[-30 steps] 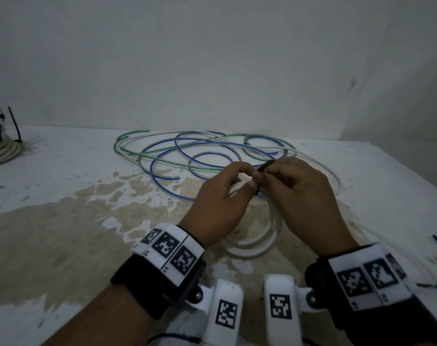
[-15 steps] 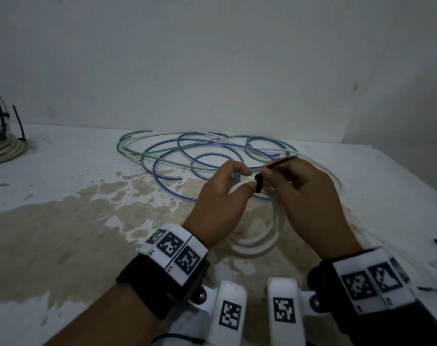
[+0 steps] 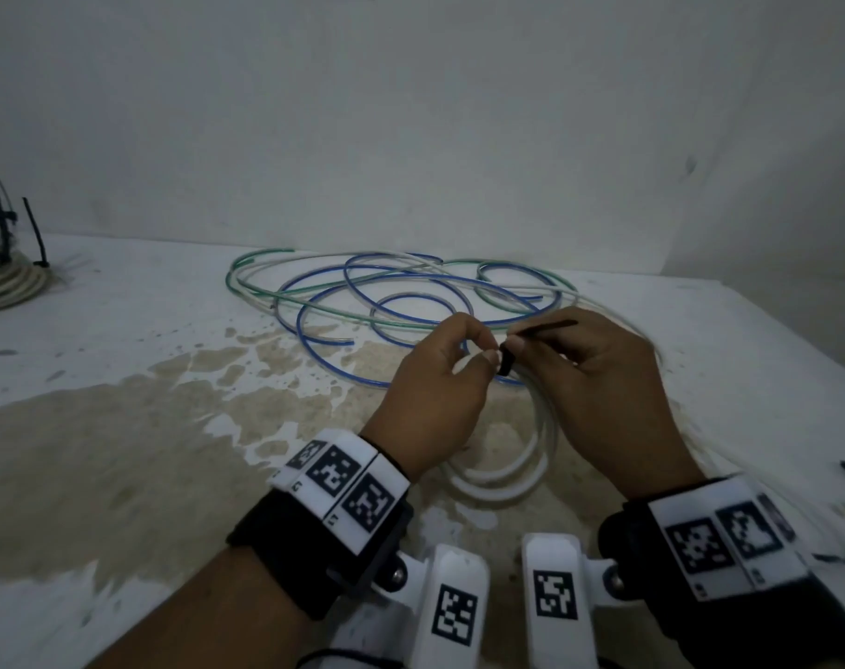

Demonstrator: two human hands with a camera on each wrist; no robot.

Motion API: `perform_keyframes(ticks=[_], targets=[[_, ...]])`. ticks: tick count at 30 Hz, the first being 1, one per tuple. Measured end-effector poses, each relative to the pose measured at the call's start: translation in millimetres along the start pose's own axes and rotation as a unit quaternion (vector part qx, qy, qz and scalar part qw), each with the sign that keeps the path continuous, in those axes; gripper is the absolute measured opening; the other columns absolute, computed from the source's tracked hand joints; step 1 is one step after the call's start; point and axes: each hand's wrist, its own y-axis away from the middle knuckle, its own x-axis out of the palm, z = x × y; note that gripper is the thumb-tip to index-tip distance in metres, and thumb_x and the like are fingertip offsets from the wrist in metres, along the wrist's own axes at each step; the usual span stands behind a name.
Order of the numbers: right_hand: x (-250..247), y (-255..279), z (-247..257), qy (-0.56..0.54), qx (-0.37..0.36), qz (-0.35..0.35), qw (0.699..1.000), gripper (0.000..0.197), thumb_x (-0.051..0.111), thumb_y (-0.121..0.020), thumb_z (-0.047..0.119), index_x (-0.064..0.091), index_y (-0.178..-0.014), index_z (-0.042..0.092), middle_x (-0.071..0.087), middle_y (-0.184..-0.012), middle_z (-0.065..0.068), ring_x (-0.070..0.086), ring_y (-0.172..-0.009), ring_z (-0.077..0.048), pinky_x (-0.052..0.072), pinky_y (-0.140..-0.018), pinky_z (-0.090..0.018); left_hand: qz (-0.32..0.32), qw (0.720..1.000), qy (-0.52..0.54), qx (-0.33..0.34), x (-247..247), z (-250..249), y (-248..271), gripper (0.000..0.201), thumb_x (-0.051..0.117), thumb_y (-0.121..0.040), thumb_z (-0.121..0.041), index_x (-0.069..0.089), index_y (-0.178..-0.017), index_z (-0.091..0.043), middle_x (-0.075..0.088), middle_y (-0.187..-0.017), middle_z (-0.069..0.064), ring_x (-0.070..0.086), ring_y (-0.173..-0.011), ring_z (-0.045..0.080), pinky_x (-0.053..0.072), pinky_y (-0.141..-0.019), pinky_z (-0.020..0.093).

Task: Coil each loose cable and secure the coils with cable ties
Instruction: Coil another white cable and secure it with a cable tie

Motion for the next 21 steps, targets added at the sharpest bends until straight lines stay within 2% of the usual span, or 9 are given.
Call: perform_keyframes(ticks=[2, 4, 6, 8, 11, 14, 16, 19, 21], targets=[[0.6, 0.5, -0.4, -0.005, 0.024, 0.002, 1.000, 0.009, 0.065, -0.083, 0.017, 0.072, -0.081, 0.021, 0.068, -0.079, 0.006, 0.060, -0.079, -0.004, 0.041, -0.074, -0.008, 0.008, 1.000, 0.004, -0.006, -0.7, -0.1, 1.1, 0.006, 0.053, -0.094, -0.022, 0.056, -0.094, -0.017, 0.046, -0.066, 0.004, 0.030, -0.037, 0.005, 0.025, -0.044, 0.024], [1.1, 0.6, 1.8, -0.016, 0.025, 0.006, 1.000, 0.012, 0.065, -0.084, 0.015, 0.071, -0.082, 0.026, 0.066, -0.079, 0.010, 0.060, -0.081, -0.001, 0.040, -0.075, -0.005, -0.004, 1.000, -0.025, 0.009, -2.1, 0.9, 0.4, 0.011, 0.058, -0.091, -0.028, 0.060, -0.096, -0.018, 0.061, -0.084, 0.015, 0.038, -0.040, 0.004, 0.031, -0.044, 0.025], [0.7, 0.4, 6.7, -0.010, -0.008, 0.007, 1.000, 0.016, 0.063, -0.085, 0.010, 0.070, -0.085, 0.024, 0.066, -0.080, 0.008, 0.058, -0.080, -0.001, 0.039, -0.076, -0.005, -0.023, 0.998, -0.047, 0.031, -1.7, -0.7, 0.9, 0.020, 0.061, -0.087, -0.034, 0.063, -0.096, -0.016, 0.066, -0.099, 0.018, 0.056, -0.057, 0.014, 0.043, -0.049, 0.030], [-0.9, 0.0, 12.6, 0.013, -0.045, -0.007, 0.999, 0.014, 0.062, -0.085, 0.005, 0.073, -0.085, 0.014, 0.064, -0.080, 0.002, 0.057, -0.079, -0.005, 0.038, -0.075, -0.006, -0.039, 0.996, -0.060, 0.046, -0.1, -2.9, 0.6, 0.031, 0.058, -0.080, -0.041, 0.066, -0.093, -0.014, 0.068, -0.093, 0.014, 0.063, -0.077, 0.023, 0.050, -0.065, 0.036], [-3.0, -1.3, 12.8, 0.023, -0.029, -0.026, 0.999, 0.015, 0.060, -0.087, 0.012, 0.070, -0.075, 0.009, 0.063, -0.075, -0.002, 0.056, -0.075, -0.011, 0.040, -0.071, -0.014, -0.022, 0.998, -0.039, 0.034, 1.8, -4.6, 1.1, 0.020, 0.061, -0.090, -0.031, 0.065, -0.090, -0.011, 0.060, -0.068, 0.003, 0.051, -0.046, 0.005, 0.038, -0.045, 0.028], [-0.6, -2.8, 5.6, -0.006, 0.082, 0.036, 0.996, 0.017, 0.062, -0.088, 0.024, 0.065, -0.071, 0.027, 0.065, -0.077, 0.003, 0.059, -0.074, -0.007, 0.043, -0.070, -0.015, -0.007, 0.999, -0.025, -0.019, -1.6, 1.2, -0.2, 0.011, 0.058, -0.093, -0.022, 0.059, -0.084, -0.015, 0.043, -0.057, -0.008, 0.037, -0.036, 0.000, 0.027, -0.044, 0.023], [-0.4, -1.0, -0.4, -0.002, 0.143, 0.091, 0.985, 0.008, 0.064, -0.088, 0.023, 0.070, -0.086, 0.028, 0.069, -0.088, 0.007, 0.062, -0.079, -0.001, 0.046, -0.074, -0.014, -0.011, 0.998, 0.021, -0.066, -5.4, 0.1, -1.0, 0.012, 0.054, -0.095, -0.020, 0.056, -0.083, -0.015, 0.040, -0.055, -0.005, 0.031, -0.035, 0.004, 0.026, -0.040, 0.021], [-0.9, 3.0, -8.9, 0.040, 0.173, 0.154, 0.972, 0.027, 0.061, -0.090, 0.026, 0.069, -0.113, 0.014, 0.071, -0.103, 0.003, 0.066, -0.087, -0.007, 0.049, -0.083, -0.024, -0.024, 0.986, 0.111, -0.124, -6.6, -5.3, -1.0, 0.013, 0.047, -0.099, -0.019, 0.054, -0.088, -0.016, 0.037, -0.053, -0.006, 0.024, -0.037, 0.008, 0.022, -0.039, 0.018], [-1.7, 2.8, -8.7, 0.028, 0.195, 0.164, 0.967, 0.030, 0.059, -0.092, 0.023, 0.065, -0.120, 0.013, 0.072, -0.089, 0.004, 0.066, -0.071, 0.002, 0.050, -0.072, -0.016, -0.019, 0.981, 0.136, -0.140, -3.8, -7.2, 0.4, 0.012, 0.046, -0.099, -0.017, 0.054, -0.091, -0.016, 0.037, -0.055, -0.005, 0.026, -0.039, 0.009, 0.024, -0.040, 0.019]])
